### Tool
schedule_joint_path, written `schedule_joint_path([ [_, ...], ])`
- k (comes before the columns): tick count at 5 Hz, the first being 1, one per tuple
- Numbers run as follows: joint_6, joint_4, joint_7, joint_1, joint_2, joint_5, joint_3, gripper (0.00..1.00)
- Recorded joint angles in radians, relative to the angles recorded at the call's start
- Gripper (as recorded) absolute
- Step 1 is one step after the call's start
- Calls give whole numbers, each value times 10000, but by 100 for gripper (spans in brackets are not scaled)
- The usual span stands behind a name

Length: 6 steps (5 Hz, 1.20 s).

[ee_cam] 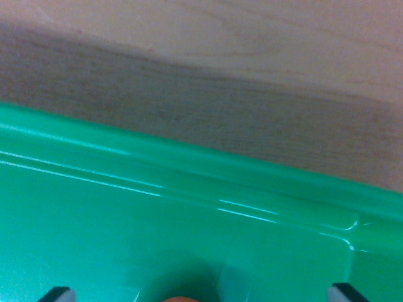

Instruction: Pick fruit

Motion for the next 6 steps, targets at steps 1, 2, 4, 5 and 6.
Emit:
schedule_joint_path([
  [1, -441, -392, -215, -19, 139, 70, -3, 0],
  [2, -441, -392, -215, -19, 139, 70, -3, 0],
  [4, -863, -767, -420, -36, 272, 137, -6, 0],
  [5, -1256, -1116, -612, -53, 396, 199, -8, 0],
  [6, -1256, -1116, -612, -53, 396, 199, -8, 0],
])
